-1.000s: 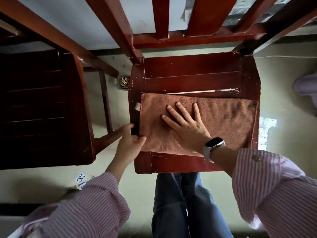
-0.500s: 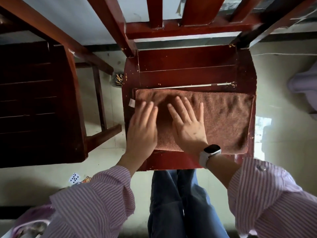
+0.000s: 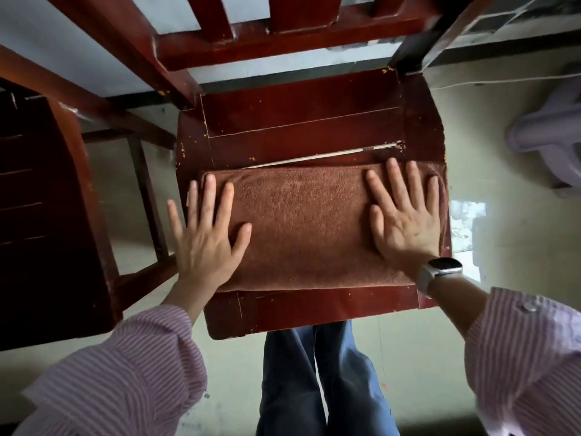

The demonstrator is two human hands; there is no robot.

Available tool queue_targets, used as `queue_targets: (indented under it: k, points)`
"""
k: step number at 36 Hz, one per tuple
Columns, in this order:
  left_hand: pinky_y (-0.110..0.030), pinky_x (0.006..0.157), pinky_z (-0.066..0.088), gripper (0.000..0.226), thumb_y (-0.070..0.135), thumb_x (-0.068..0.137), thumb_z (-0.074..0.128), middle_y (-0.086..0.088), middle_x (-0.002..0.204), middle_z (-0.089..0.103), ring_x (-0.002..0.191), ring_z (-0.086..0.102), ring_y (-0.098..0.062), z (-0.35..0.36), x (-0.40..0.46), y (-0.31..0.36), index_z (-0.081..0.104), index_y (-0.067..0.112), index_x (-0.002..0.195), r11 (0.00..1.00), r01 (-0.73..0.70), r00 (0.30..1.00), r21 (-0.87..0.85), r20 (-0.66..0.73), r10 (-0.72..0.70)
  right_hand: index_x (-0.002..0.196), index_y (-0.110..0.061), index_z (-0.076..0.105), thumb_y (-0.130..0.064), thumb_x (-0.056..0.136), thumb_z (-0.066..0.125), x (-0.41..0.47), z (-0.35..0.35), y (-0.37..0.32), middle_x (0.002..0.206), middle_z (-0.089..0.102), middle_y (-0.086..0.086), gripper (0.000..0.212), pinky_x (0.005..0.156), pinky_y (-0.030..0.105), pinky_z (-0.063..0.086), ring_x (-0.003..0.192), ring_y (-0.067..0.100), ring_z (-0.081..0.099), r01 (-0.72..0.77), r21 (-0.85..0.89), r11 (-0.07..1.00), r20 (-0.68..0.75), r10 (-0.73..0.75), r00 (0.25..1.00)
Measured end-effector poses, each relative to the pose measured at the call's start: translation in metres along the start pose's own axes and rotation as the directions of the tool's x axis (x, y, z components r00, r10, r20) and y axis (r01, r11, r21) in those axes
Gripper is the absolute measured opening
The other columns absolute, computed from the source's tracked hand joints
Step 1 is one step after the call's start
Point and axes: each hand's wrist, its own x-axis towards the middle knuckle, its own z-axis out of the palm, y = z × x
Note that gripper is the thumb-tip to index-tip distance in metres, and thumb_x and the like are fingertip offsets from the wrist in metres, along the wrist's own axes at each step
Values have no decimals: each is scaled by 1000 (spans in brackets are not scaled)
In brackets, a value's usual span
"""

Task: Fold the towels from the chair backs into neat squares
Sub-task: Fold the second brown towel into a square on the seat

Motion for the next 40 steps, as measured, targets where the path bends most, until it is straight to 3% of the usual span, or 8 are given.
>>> queue_targets:
  k: [7,11,14,23,27,30,35,40]
  points:
    - [-58,111,-3,67,48,88,28,-10,155,8,143,-2,-30,-15,-3,19,17,16,146,998,68,997,-20,-30,-68,146,-18,15,-33,91,21,2,-20,19,155,11,8,58,111,59,-3,144,23,3,-221,158,962,5,223,975]
    - [-56,112,-2,66,43,87,31,-10,155,11,143,1,-29,-15,-4,49,14,19,146,999,-31,997,-35,-75,28,143,-15,29,-27,85,37,-12,-19,-13,152,20,12,60,112,57,1,142,29,14,15,167,986,-124,6,992]
    - [-57,111,1,63,42,87,36,-9,154,17,142,7,-29,-5,-7,70,17,26,145,991,-136,989,-18,-68,134,141,-22,32,-28,83,40,-32,0,-43,151,26,9,60,111,57,3,141,25,16,155,142,978,-88,-143,986]
    - [-62,109,2,63,48,87,30,-11,154,14,142,4,-33,12,-20,53,16,28,145,997,62,997,-50,-40,-64,143,-28,27,-32,87,37,-51,18,4,150,30,5,56,111,50,14,138,24,21,89,31,996,-69,-87,994]
    - [-64,108,1,63,49,87,29,-12,154,14,142,3,-34,9,-19,52,19,27,145,996,71,997,-51,-13,-71,145,-27,18,-34,89,31,-53,17,37,151,16,0,57,112,53,8,141,21,13,-38,88,995,-45,42,998]
    - [-66,107,3,63,50,87,28,-13,155,13,142,2,-35,6,-20,54,19,26,145,996,73,997,-42,16,-72,146,-20,17,-29,90,26,-55,6,48,154,12,4,57,114,52,11,142,19,9,-115,298,948,9,117,993]
    - [-65,107,-1,64,44,85,27,-11,155,11,142,-1,-31,-10,-20,70,19,24,145,991,116,993,-73,45,-113,129,-5,47,-27,88,32,-57,-17,41,123,55,17,49,99,43,38,113,33,47,-278,529,802,-63,363,930]
    - [-62,108,-6,62,40,86,27,-6,155,13,143,1,-26,-24,-23,103,16,26,145,998,-32,995,-61,92,37,125,-5,53,-14,92,47,-46,-26,34,111,55,18,35,90,23,31,106,32,50,-448,640,624,87,521,849]
